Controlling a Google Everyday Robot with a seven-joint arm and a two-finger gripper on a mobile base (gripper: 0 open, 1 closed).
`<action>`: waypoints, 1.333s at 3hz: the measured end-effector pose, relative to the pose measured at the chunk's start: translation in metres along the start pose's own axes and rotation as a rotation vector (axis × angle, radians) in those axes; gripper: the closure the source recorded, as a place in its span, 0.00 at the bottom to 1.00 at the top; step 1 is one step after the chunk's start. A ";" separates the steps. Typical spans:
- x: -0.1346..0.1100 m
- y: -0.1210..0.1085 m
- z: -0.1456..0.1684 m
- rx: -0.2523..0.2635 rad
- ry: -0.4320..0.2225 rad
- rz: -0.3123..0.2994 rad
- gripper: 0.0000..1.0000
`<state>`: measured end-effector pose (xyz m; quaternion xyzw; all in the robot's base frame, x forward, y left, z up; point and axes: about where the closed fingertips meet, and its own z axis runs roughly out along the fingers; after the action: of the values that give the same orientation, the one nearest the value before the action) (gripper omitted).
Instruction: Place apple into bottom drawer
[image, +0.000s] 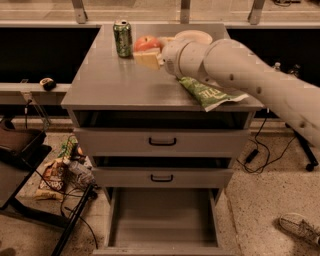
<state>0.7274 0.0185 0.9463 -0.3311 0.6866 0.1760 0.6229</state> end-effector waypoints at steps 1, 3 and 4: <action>-0.022 -0.005 -0.081 0.153 0.014 0.003 1.00; 0.049 0.075 -0.196 0.149 0.294 0.024 1.00; 0.082 0.105 -0.215 0.114 0.334 0.105 1.00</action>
Offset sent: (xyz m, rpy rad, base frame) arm -0.2780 -0.0761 -0.0263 -0.3743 0.2106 -0.2134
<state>0.4969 -0.0658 0.8839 -0.2837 0.8055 0.1116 0.5081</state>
